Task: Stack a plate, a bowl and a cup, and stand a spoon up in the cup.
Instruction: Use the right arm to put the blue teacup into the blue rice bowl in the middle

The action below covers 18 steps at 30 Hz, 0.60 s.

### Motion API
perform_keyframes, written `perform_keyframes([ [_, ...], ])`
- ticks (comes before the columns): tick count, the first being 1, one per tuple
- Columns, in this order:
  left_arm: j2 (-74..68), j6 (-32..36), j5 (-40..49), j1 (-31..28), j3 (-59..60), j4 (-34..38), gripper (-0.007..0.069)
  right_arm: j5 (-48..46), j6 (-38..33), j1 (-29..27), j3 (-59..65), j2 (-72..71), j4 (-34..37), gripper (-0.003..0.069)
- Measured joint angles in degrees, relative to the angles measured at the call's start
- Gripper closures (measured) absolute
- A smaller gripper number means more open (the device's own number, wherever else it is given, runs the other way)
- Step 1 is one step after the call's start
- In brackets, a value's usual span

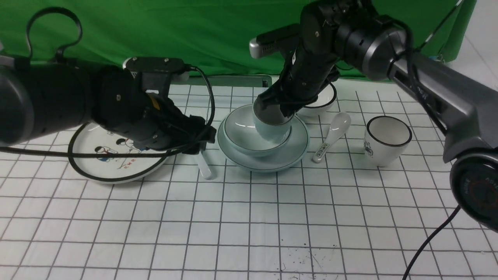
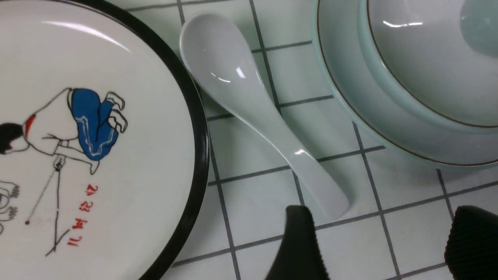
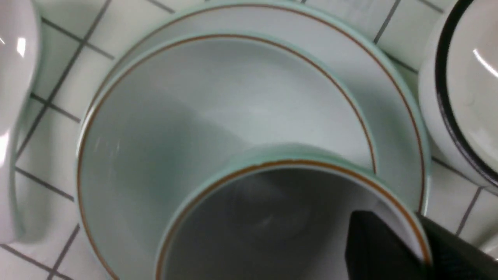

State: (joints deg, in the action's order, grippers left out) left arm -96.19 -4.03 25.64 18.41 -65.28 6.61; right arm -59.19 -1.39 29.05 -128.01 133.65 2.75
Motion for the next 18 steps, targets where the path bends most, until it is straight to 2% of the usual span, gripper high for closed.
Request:
perform_keyframes([
  [8,-2.8,-2.0,-0.4,-1.0,0.0,0.7,0.0188,1.6,-0.1,0.0,-0.2,1.1,2.6,0.0536],
  [14,-6.5,-2.0,-2.5,-3.7,0.0,4.2,0.0188,3.3,0.1,0.0,-0.5,2.0,3.1,0.0424],
  [17,-8.7,-2.1,-3.7,-3.8,-0.6,5.6,0.0188,3.3,0.1,0.0,-0.7,2.0,3.2,0.0337],
  [18,-9.0,-2.1,-3.7,-3.8,-0.8,5.9,0.0188,3.3,0.1,0.0,-0.7,2.0,3.2,0.0333],
])
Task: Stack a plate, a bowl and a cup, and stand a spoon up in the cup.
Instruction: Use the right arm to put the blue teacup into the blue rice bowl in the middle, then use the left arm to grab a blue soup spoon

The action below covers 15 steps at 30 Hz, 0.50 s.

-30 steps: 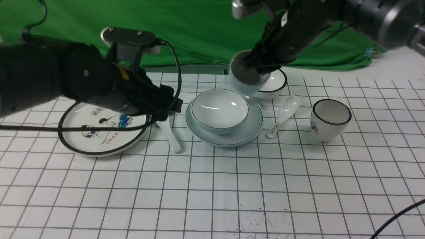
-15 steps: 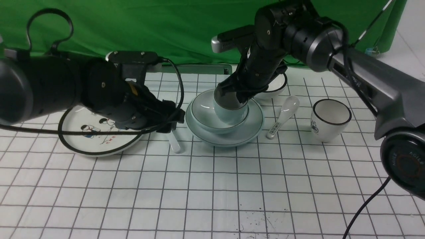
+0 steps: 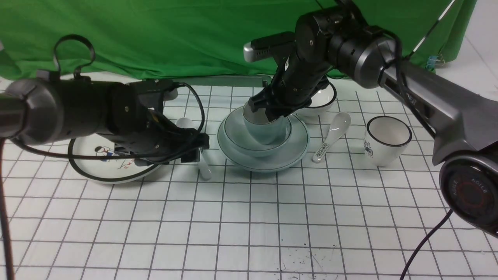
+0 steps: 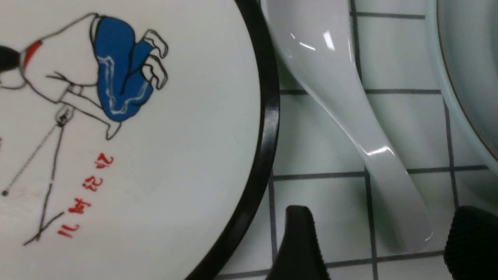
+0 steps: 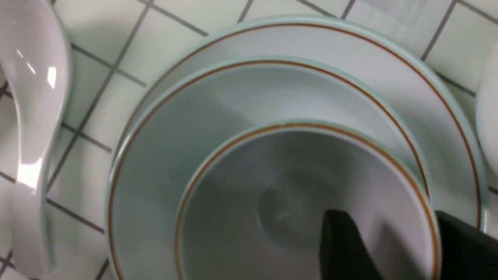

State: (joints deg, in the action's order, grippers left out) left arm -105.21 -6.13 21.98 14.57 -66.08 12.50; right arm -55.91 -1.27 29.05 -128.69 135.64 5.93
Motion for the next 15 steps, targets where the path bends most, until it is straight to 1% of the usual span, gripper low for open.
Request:
perform_keyframes([
  [1,-1.4,0.1,0.1,0.2,-1.4,0.7,0.0188,-0.2,-0.1,0.0,0.0,-0.2,0.0,0.0298],
  [2,-1.7,0.2,0.2,0.2,-1.6,0.8,0.0188,-0.2,-0.1,0.0,0.0,-0.2,0.0,0.0298],
  [4,-3.9,0.5,0.9,0.5,-4.0,1.0,0.0188,-0.5,-1.2,0.2,0.0,-1.4,0.0,0.0272],
  [9,-7.9,0.6,2.6,0.8,-8.6,-0.5,0.0188,0.2,-3.4,1.2,0.0,-7.5,0.0,0.0266],
  [13,-10.3,0.5,4.2,0.8,-10.6,-4.7,0.0193,0.5,-5.1,1.5,0.0,-14.3,-0.1,0.0266],
  [15,-10.6,0.5,3.9,0.8,-10.9,-7.3,0.0211,0.6,-5.7,1.5,0.0,-17.0,-0.2,0.0266],
])
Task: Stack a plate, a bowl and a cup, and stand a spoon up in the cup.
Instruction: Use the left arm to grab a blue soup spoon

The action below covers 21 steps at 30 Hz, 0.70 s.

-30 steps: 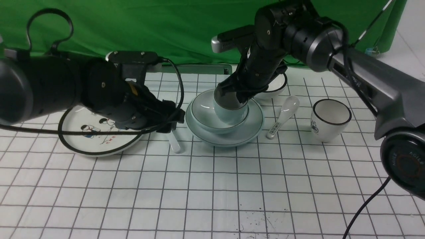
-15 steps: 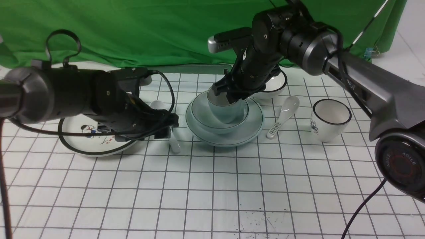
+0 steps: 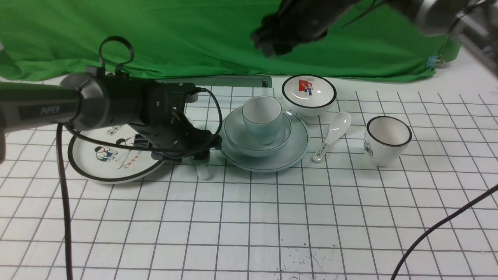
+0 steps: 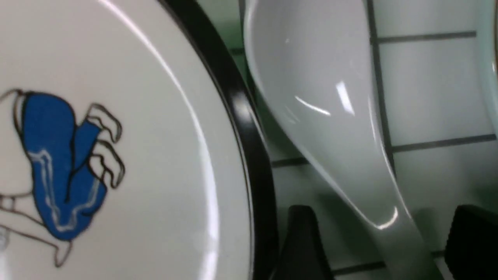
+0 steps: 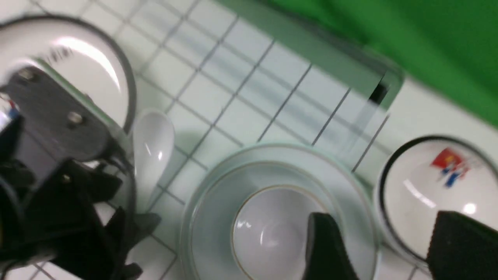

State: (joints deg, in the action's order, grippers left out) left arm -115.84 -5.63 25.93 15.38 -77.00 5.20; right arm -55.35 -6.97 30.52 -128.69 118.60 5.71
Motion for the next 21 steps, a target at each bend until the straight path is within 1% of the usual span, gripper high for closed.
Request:
perform_keyframes([
  [1,0.0,-0.1,0.0,0.0,0.0,-0.3,0.0211,0.0,0.0,0.0,0.0,-0.3,0.0,0.0266],
  [2,-0.1,-0.1,-0.1,0.0,0.0,-2.3,0.0258,0.0,-0.4,0.0,0.0,-2.2,-0.1,0.0266],
  [4,-0.1,-0.1,-0.1,0.0,0.0,-3.2,0.0319,-0.3,-0.7,0.0,0.0,-3.7,-0.1,0.0266],
  [5,-0.1,-0.2,-0.1,0.0,0.0,-3.3,0.0337,-0.4,-0.7,0.0,0.0,-4.0,-0.1,0.0266],
  [6,-0.2,-0.2,-0.1,0.0,0.0,-3.8,0.0432,-1.3,-1.1,0.0,0.0,-5.4,-0.1,0.0266],
  [8,-0.2,-0.2,-0.3,0.0,0.0,-3.9,0.0532,-2.6,-1.7,0.0,0.0,-6.4,-0.2,0.0266],
  [9,-0.2,-0.2,-0.4,0.0,0.0,-3.9,0.0554,-3.1,-1.8,0.0,0.0,-6.8,-0.4,0.0266],
  [15,1.2,-0.2,1.5,0.0,-0.1,-4.1,0.0558,-6.9,-1.9,0.0,0.0,-9.3,-1.9,0.0266],
  [19,6.9,0.1,4.7,0.0,0.1,-4.2,0.0558,-8.1,-1.9,0.0,0.0,-11.8,-2.3,0.0266],
  [21,11.0,1.9,5.8,0.5,1.4,-3.9,0.0558,-9.2,-1.9,0.0,0.0,-13.7,-2.6,0.0266],
])
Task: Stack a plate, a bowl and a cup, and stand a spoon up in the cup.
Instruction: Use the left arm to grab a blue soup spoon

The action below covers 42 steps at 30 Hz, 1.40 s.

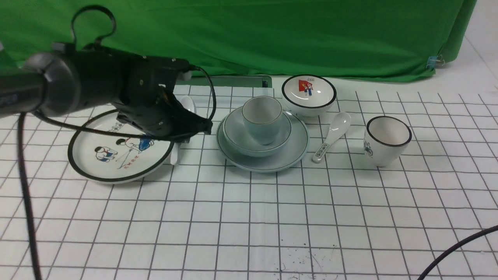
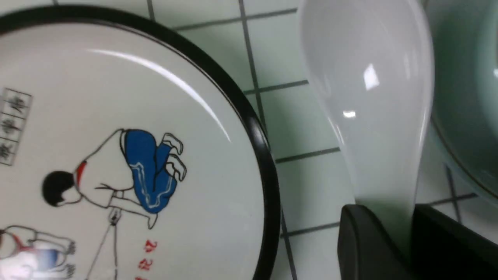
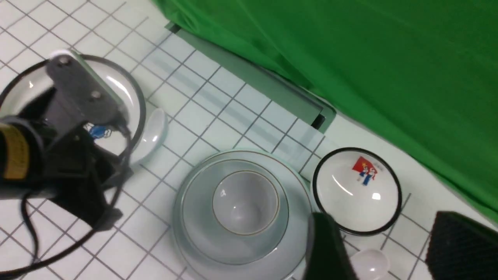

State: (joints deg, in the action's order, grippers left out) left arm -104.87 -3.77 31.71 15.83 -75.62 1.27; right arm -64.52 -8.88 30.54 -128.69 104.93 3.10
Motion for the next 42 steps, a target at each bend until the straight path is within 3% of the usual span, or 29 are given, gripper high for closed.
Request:
perform_keyframes([
  [5,4.5,10.1,3.6,2.9,6.1,6.2,0.0558,-3.1,0.0,0.0,0.0,-3.0,-2.1,0.0266],
  [7,4.1,18.2,4.5,6.0,10.4,9.3,0.0558,-4.6,0.0,0.0,0.0,-4.1,-3.6,0.0266],
  [8,4.0,19.6,4.4,6.6,11.0,9.4,0.0558,-4.8,0.0,0.0,0.0,-4.4,-3.9,0.0266],
  [9,3.3,25.4,3.5,9.2,13.1,9.5,0.0558,-5.1,0.0,0.0,0.1,-4.7,-4.3,0.0266],
  [12,1.8,30.8,1.9,12.7,14.1,8.2,0.0558,-5.2,0.0,0.0,1.4,-5.4,-4.6,0.0266],
  [18,-0.5,32.2,-1.1,13.8,14.1,5.3,0.0589,-5.1,0.4,0.0,8.6,-7.1,-4.7,0.0266],
  [24,-0.4,25.6,0.1,13.6,13.1,2.2,0.041,-4.2,1.5,0.0,21.7,-11.6,-4.9,0.0266],
  [26,0.9,20.8,3.8,13.5,11.3,1.6,0.0307,-2.6,2.0,0.0,28.8,-14.3,-5.7,0.0266],
  [30,5.8,19.1,6.9,13.5,8.9,3.5,0.0246,1.2,4.8,0.0,39.8,-19.1,-9.4,0.0266],
  [33,7.4,20.5,8.5,13.5,8.6,7.1,0.0279,3.8,6.7,0.0,46.4,-21.6,-11.8,0.0266],
  [35,7.1,20.4,12.1,13.4,8.6,13.1,0.0376,5.9,8.9,0.0,52.0,-23.9,-13.9,0.0266],
  [36,7.1,20.4,12.4,13.4,8.6,13.5,0.0385,5.9,8.9,0.0,52.0,-24.0,-13.9,0.0266],
  [38,5.8,20.3,15.3,13.4,9.0,18.9,0.0505,7.1,10.7,0.0,55.8,-25.2,-14.5,0.0266],
  [39,5.7,20.3,15.4,13.4,9.0,19.2,0.0505,7.3,10.9,0.0,56.0,-25.2,-14.5,0.0266],
  [40,4.6,20.3,16.4,13.4,9.7,20.2,0.0587,8.1,11.7,0.0,57.2,-25.4,-14.6,0.0266],
  [42,3.5,20.3,17.3,13.4,9.9,19.2,0.0633,9.1,12.2,0.0,57.8,-25.6,-14.6,0.0266],
])
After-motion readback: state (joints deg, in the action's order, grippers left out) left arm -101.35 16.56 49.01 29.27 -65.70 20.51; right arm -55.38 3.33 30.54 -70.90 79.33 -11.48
